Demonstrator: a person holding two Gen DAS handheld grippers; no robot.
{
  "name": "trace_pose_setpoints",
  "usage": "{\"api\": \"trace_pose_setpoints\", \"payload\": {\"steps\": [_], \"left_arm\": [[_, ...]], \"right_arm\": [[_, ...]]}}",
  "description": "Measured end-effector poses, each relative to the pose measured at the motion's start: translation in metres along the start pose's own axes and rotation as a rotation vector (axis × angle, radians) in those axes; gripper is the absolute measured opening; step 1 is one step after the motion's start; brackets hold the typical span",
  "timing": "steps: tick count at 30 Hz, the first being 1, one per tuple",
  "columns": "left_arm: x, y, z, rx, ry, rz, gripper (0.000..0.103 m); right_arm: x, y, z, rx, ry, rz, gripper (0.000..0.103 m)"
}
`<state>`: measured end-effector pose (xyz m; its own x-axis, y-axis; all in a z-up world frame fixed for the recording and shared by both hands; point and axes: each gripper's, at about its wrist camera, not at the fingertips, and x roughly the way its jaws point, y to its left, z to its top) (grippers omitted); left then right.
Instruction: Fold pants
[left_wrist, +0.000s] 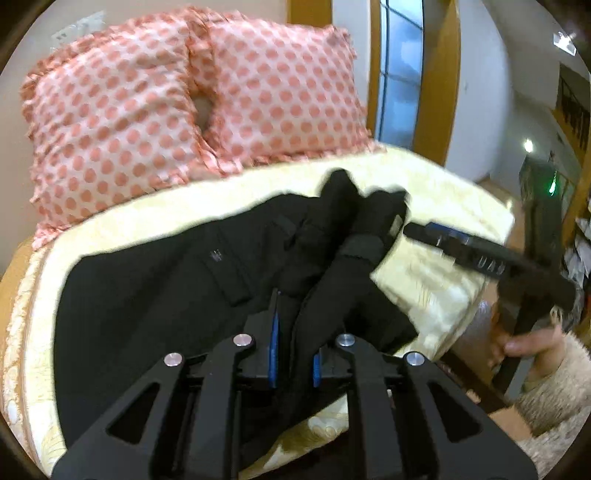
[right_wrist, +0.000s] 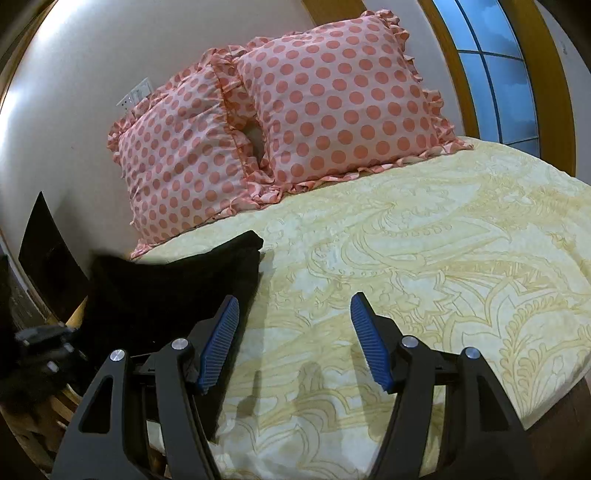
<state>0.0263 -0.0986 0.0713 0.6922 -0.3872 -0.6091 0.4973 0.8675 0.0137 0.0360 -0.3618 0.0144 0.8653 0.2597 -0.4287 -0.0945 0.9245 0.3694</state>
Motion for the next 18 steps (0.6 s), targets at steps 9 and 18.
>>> {"api": "trace_pose_setpoints", "payload": {"steps": [9, 18], "left_arm": [[-0.003, -0.017, -0.03, 0.076, 0.056, -0.119, 0.043], [-0.052, 0.087, -0.031, -0.255, -0.17, 0.025, 0.095]], "right_arm": [[0.0, 0.014, 0.018, -0.016, -0.019, 0.046, 0.067], [0.037, 0.088, 0.014, -0.2, 0.15, 0.338, 0.066]]}}
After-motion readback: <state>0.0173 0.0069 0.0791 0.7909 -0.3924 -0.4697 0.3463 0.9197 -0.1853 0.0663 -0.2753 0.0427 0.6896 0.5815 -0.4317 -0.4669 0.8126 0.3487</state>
